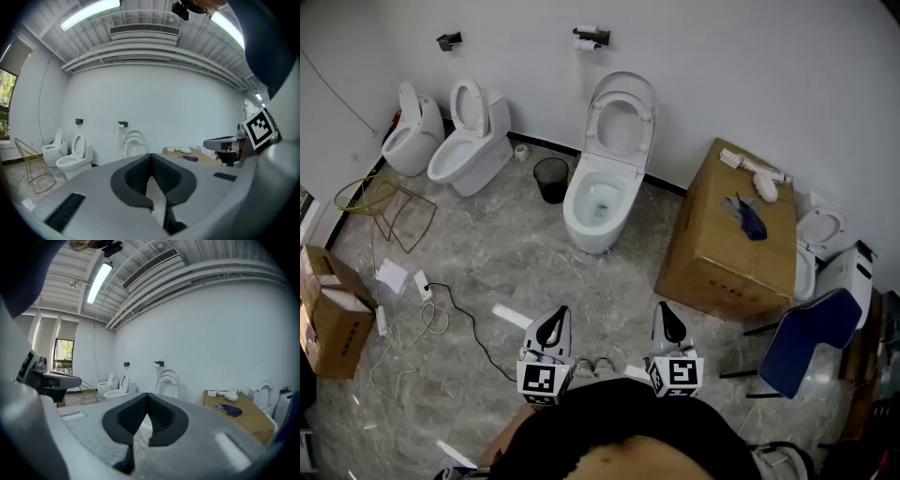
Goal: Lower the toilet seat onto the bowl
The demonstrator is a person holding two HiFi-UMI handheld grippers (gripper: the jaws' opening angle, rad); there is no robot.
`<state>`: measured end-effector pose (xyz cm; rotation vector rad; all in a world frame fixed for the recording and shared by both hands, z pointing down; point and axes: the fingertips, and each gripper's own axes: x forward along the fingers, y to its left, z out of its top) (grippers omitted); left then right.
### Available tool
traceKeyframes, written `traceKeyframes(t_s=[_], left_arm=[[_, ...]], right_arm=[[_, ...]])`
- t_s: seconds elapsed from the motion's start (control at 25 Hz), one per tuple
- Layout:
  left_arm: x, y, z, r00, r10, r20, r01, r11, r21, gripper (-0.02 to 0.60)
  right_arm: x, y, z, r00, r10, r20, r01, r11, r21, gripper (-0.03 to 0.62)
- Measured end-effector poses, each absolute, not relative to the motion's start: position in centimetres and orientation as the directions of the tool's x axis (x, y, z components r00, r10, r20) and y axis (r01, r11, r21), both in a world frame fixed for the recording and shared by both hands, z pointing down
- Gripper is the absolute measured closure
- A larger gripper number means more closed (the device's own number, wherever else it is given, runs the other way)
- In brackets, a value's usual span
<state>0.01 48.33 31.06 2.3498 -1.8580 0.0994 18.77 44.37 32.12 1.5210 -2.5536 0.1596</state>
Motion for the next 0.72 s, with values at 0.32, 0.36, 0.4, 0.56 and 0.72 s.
traceKeyframes(t_s=[0.32,0.36,0.4,0.56,0.72], left_arm=[[-0.5,48.5,32.5,0.216,-0.954,0.209,-0.976,-0.208,0.063,0.578],[-0.5,48.5,32.5,0.224,-0.953,0.203,-0.974,-0.213,0.076,0.578],[-0.4,48.5,32.6,0.232,-0.953,0.198,-0.972,-0.218,0.089,0.578],[-0.5,48.4,33.1,0.233,-0.951,0.205,-0.972,-0.220,0.088,0.578],[-0.6,48.2,32.9,0.234,-0.954,0.189,-0.971,-0.220,0.091,0.558]], right_arm=[[18.6,44.2,32.2,-0.473,-0.860,0.190,-0.877,0.479,-0.013,0.588],[18.6,44.2,32.1,-0.478,-0.860,0.178,-0.876,0.481,-0.029,0.588],[18.5,44.1,31.8,-0.485,-0.859,0.161,-0.874,0.484,-0.049,0.588],[18.0,44.1,31.4,-0.512,-0.849,0.131,-0.859,0.506,-0.078,0.586],[17.5,44.1,31.6,-0.547,-0.827,0.129,-0.837,0.537,-0.105,0.491]])
